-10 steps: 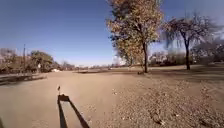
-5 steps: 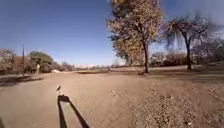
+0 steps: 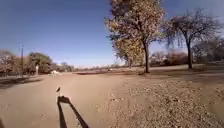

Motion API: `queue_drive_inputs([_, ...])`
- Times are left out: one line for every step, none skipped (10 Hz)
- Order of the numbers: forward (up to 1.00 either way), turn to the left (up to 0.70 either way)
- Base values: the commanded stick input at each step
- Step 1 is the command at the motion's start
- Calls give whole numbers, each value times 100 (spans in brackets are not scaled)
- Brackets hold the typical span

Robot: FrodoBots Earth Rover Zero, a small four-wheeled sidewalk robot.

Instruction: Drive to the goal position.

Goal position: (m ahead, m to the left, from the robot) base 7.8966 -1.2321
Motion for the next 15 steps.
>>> queue_drive_inputs([50,0])
queue_drive_inputs([50,0])
queue_drive_inputs([50,0])
queue_drive_inputs([50,0])
queue_drive_inputs([50,0])
queue_drive_inputs([50,-16])
queue_drive_inputs([50,-36])
queue_drive_inputs([50,-44])
queue_drive_inputs([50,-25])
queue_drive_inputs([50,-6])
queue_drive_inputs([50,0])
queue_drive_inputs([50,0])
queue_drive_inputs([50,0])
queue_drive_inputs([50,0])
queue_drive_inputs([50,0])
